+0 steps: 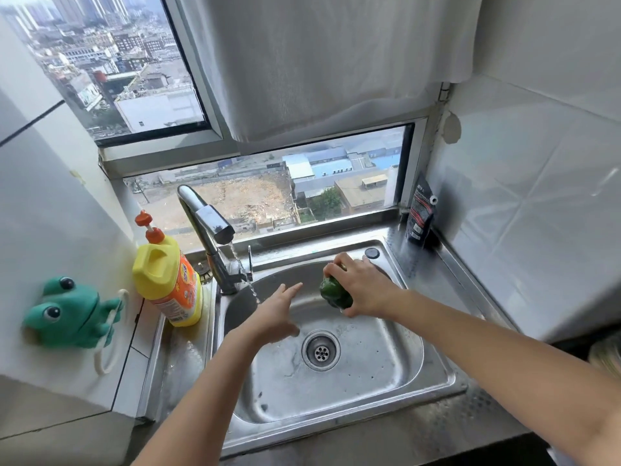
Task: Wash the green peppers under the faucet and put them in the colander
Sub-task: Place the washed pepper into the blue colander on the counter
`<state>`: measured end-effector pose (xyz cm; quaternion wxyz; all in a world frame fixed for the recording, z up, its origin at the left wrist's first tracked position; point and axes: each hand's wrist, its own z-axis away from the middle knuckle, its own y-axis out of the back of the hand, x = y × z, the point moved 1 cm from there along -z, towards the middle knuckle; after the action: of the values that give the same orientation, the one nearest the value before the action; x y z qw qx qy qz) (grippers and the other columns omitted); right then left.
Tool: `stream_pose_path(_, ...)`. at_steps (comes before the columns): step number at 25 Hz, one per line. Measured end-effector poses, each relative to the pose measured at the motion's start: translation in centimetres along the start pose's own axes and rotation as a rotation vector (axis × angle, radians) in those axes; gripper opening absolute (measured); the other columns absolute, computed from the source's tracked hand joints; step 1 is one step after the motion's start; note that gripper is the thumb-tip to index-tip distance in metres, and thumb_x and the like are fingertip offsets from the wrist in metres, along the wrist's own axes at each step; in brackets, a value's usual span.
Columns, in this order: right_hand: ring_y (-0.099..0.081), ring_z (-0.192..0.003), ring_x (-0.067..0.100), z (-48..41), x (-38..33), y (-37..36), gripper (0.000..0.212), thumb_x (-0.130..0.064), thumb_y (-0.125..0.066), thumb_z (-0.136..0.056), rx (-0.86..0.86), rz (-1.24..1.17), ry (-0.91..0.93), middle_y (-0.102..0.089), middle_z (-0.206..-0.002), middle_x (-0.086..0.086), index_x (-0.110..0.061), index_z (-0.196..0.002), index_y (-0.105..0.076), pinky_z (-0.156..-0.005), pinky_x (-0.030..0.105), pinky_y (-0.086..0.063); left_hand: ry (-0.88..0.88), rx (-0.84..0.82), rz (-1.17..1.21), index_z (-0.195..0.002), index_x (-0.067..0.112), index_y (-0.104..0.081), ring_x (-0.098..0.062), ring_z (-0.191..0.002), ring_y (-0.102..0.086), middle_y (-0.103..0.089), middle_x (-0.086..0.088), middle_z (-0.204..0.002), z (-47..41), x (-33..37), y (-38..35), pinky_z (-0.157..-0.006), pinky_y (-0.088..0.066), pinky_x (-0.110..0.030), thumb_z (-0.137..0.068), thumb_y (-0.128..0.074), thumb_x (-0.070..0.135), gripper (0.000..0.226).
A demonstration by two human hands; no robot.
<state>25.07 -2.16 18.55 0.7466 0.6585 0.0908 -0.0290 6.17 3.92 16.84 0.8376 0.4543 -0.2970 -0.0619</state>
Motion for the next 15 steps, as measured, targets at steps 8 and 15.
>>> stream_pose_path(8,-0.042,-0.118,0.031,4.2,-1.3,-1.2,0.078,-0.037,-0.081,-0.067,0.032,-0.026,-0.245,-0.033,-0.131,0.01,-0.013,-0.131,-0.042,-0.105,0.039,-0.039,-0.258,0.098,0.042,-0.121,0.013,-0.061,-0.013,-0.106,-0.06,-0.065,-0.002,-0.122,1.2,0.9,-0.6,-0.094,-0.045,-0.022,-0.087,-0.065,0.02,0.035)
stream_pose_path(15,-0.042,-0.117,0.025,11.1,-1.8,-1.4,0.078,-0.053,-0.074,-0.068,0.192,0.038,-0.464,-0.047,-0.127,0.005,-0.021,-0.131,-0.043,-0.103,0.037,-0.033,-0.429,0.166,0.14,-0.105,0.017,-0.06,-0.009,-0.069,-0.055,-0.061,0.004,-0.077,2.8,4.9,-2.3,-0.062,-0.045,-0.015,-0.086,-0.065,0.019,0.02)
